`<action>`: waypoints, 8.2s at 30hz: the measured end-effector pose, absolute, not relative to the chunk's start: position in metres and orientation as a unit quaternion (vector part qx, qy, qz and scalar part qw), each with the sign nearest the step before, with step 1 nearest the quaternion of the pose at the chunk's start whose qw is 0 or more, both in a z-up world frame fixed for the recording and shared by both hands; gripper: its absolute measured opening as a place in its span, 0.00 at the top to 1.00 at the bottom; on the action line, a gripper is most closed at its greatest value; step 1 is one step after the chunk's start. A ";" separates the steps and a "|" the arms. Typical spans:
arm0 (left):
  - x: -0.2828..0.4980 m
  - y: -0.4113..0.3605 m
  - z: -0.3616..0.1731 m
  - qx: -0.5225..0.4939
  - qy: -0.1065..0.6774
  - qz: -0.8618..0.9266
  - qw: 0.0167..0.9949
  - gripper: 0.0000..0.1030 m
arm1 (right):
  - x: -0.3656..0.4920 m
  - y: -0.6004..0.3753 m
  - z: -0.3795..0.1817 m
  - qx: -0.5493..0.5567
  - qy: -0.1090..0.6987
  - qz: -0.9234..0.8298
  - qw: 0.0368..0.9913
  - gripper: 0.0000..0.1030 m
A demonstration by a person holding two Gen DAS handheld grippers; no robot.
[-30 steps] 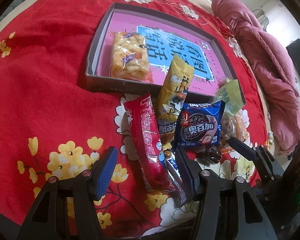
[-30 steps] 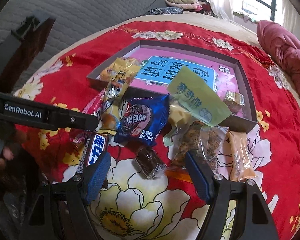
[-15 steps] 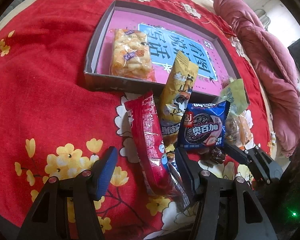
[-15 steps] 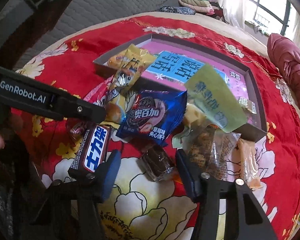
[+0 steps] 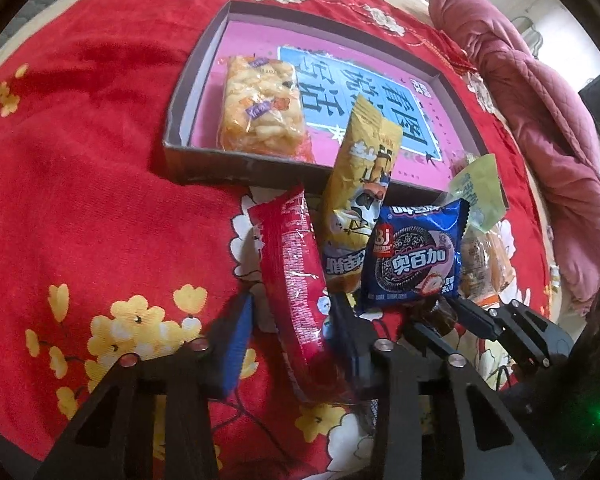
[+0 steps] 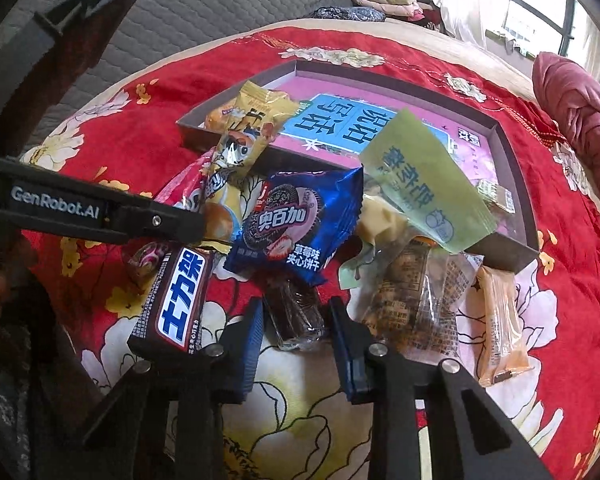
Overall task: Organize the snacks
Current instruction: 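Close the right tool on the brown snack while the left tool closes on the red bag, then lift the brown snack with the right tool while the left tool lifts the red bag, then carry the brown snack over the tray with the right tool while the left tool carries the red bag, then open the left tool to drop the red bag in the tray while the right tool releases the brown snack, then withdraw both open tools from the tray back toward the snack pile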
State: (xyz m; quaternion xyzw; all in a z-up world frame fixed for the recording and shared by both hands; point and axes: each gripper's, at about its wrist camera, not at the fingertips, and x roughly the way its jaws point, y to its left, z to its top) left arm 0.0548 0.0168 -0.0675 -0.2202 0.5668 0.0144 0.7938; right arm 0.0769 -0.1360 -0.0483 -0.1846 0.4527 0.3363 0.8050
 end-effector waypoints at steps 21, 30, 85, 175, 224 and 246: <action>0.041 0.033 -0.045 -0.269 0.544 -0.010 0.794 0.81 | 0.067 -0.151 -0.020 -0.129 0.424 0.377 0.813 0.69; 0.037 0.039 -0.014 -0.244 0.509 0.003 0.826 0.81 | 0.069 -0.161 -0.004 -0.098 0.394 0.380 0.831 0.69; 0.063 0.018 0.039 -0.206 0.461 0.022 0.863 0.81 | 0.104 -0.224 0.036 0.015 0.328 0.295 0.897 0.69; 0.199 -0.015 -0.029 -0.155 0.521 0.051 0.838 0.81 | 0.189 -0.233 -0.023 0.020 0.394 0.263 0.881 0.68; 0.155 -0.006 0.030 -0.151 0.474 0.058 0.866 0.47 | 0.188 -0.248 -0.006 0.065 0.367 0.259 0.891 0.43; 0.113 -0.001 0.004 -0.153 0.503 0.084 0.846 0.44 | 0.168 -0.265 0.020 0.054 0.323 0.213 0.921 0.26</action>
